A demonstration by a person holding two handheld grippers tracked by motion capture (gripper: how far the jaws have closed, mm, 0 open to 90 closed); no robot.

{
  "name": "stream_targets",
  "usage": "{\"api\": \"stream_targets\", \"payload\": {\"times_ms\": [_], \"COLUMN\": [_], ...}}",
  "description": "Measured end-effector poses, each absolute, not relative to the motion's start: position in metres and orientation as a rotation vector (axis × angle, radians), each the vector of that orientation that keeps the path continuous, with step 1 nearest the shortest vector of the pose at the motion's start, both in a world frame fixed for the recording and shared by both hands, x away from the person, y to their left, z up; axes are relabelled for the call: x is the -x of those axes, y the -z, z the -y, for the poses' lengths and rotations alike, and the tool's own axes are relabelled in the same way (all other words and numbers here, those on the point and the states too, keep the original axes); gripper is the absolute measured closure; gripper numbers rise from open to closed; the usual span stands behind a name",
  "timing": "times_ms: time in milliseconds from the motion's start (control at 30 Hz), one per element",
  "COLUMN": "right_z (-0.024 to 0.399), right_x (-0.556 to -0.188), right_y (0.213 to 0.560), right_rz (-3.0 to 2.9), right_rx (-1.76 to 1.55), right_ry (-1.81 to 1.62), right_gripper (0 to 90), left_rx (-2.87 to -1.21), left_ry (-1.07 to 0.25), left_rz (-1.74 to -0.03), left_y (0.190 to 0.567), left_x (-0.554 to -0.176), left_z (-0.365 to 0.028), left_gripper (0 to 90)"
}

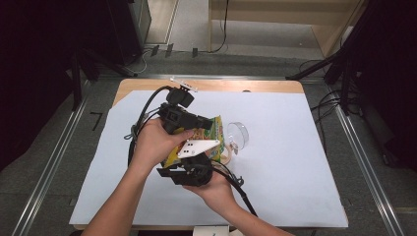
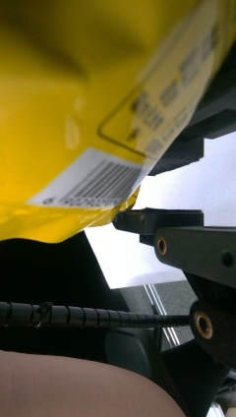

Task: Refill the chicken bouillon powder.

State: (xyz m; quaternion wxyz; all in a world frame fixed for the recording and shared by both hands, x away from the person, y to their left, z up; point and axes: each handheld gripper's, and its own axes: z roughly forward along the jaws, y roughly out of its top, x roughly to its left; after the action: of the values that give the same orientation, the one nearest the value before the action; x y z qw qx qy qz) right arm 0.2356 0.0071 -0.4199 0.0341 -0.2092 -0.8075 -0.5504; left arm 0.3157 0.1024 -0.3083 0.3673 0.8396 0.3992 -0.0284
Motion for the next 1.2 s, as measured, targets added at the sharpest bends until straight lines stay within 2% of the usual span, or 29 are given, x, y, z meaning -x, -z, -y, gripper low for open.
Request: {"api": "stream_targets", "payload": {"times_ms": [1200], "right_z": [-0.0074], "right_x": [-0.235], "right_y": [0.4198], "right_rz": [2.476], "right_rx": [0.649], "right_ry": [1.691], "right_gripper": [73.9], "left_rx": [-2.159], "left_ry": [0.075], "left_rz": [-1.023], "left_y": [0.3084], "left_x": [-0.316], "left_z": [-0.1023], "left_gripper": [80.0]}}
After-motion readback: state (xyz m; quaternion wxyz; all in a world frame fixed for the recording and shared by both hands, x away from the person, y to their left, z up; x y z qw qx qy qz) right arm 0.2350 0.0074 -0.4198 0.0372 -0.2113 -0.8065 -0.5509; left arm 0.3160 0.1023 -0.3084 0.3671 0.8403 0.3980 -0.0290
